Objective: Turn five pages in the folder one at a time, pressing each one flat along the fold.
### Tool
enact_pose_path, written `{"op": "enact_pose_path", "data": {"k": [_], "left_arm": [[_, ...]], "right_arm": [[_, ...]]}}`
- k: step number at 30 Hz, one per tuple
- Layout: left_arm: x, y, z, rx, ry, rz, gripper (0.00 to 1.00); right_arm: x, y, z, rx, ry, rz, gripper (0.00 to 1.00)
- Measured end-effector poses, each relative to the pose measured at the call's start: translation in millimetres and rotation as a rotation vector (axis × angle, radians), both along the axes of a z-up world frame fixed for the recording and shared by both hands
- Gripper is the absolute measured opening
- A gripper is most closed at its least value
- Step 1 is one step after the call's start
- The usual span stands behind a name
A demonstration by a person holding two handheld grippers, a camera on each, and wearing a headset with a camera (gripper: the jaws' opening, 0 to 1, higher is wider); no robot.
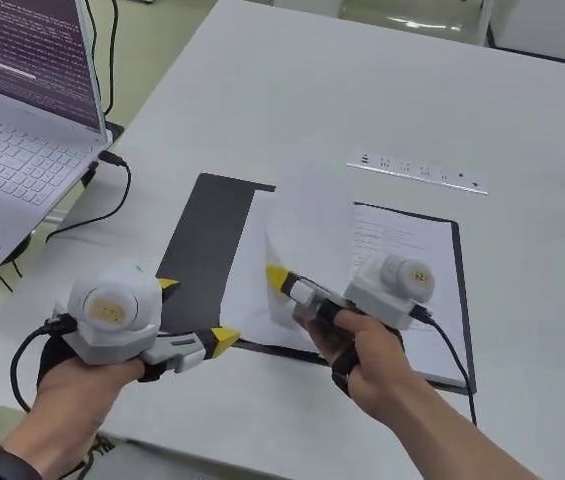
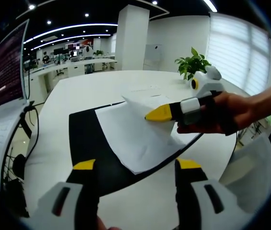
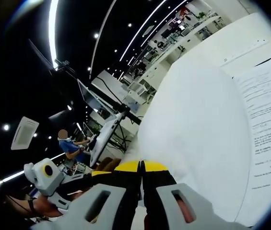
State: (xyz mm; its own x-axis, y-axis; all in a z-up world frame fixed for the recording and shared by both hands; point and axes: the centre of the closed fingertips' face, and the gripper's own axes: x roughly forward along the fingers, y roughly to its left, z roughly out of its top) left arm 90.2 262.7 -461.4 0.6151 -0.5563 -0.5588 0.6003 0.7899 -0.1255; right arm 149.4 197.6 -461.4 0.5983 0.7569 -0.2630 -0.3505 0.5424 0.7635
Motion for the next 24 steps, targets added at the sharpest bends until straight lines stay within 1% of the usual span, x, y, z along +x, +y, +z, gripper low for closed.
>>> {"op": "enact_pose_path", "data": {"k": [8,11,14,24], "left_arm": [[-1.2,5.9,1.3,-0.006,0.001,0.007,0.66],[-1.8,8.9,0.4,0.011,0.0,0.0,0.66],[-2.5,12.2,0.8,0.011,0.001,-0.001,0.66],[-7.6,20.3,3.7,0.006,0.008,-0.003,0.69]], "right_arm": [[-3.4,11.2,-12.3,0.004,0.032,0.015,0.0],[-2.6,14.9,-17.4,0.004,0.043,0.016,0.0],[-2.4,18.1,-21.8,0.001,0.054,0.019,0.0],[-1.4,26.4,-47.4,-0.017,0.103,0.028,0.0]]}}
